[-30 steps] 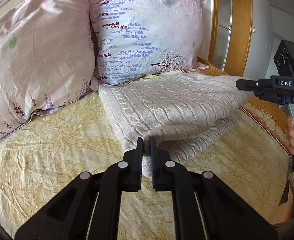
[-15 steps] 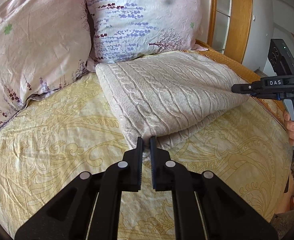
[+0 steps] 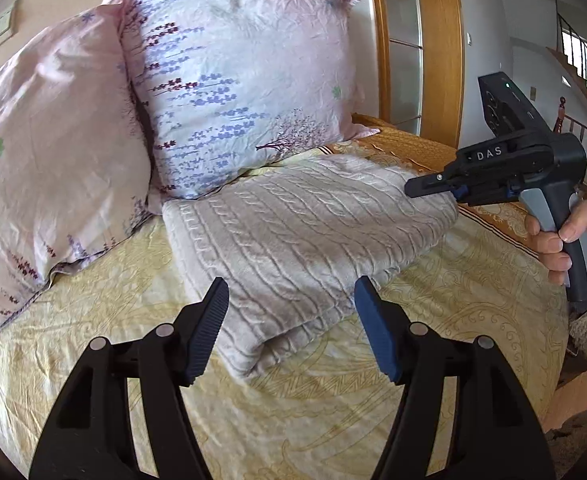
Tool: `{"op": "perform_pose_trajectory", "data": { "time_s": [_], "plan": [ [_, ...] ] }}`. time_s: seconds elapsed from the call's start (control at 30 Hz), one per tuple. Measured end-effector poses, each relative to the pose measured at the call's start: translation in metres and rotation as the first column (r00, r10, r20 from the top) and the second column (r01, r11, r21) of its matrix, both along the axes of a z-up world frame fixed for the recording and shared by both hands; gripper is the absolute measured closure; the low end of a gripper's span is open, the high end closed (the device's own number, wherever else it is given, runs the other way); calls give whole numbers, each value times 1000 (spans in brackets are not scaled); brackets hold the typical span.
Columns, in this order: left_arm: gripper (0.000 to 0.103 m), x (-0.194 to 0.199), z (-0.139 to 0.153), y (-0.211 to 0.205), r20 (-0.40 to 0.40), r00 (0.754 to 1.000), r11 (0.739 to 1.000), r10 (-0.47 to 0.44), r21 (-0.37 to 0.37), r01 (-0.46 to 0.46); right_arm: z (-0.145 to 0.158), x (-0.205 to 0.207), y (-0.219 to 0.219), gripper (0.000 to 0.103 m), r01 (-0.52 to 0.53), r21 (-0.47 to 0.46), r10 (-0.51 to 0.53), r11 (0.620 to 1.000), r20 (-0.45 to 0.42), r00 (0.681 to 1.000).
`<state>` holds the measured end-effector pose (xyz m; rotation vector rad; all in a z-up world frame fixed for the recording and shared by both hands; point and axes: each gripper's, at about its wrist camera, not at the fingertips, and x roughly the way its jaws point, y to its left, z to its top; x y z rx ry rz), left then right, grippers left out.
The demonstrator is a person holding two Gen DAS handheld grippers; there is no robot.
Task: Fold small clothes
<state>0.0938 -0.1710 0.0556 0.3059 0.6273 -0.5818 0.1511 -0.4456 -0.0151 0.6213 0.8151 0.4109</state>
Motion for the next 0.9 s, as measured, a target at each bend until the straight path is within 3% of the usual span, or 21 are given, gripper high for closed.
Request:
{"op": "perform_pose_trajectory", "data": {
  "time_s": [0.13, 0.37, 0.9],
  "plan": [
    [41, 14, -16, -14, -95, 994, 999, -46, 3, 47, 7, 3, 9, 83, 8, -116, -4, 993, 36, 999],
    [53, 30, -32, -11, -229, 973, 999, -35, -42, 26, -3, 17, 2, 85, 37, -142, -39, 989, -8, 999],
    [54, 37, -37, -10, -275, 961, 999, -34, -42, 23, -9, 15, 5, 83, 22, -173, -27, 985, -30, 999]
  ]
}}
